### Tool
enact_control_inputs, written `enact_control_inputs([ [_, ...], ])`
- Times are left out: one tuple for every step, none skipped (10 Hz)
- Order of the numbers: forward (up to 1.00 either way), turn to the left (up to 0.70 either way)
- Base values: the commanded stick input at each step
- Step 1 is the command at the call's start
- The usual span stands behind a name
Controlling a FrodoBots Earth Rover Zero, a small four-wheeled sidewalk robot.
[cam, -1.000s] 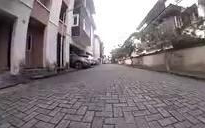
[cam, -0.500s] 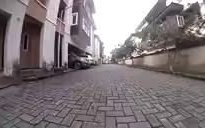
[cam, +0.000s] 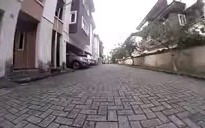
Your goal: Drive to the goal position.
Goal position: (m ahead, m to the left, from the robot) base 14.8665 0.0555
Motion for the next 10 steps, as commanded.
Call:
enact_control_inputs([
  [0.7,0.0],
  [0.7,0.0],
  [0.7,0.0],
  [0.7,0.0],
  [0.7,0.0],
  [0.7,0.0],
  [0.7,0.0],
  [0.7,0.0],
  [0.7,0.0],
  [0.7,0.0],
])
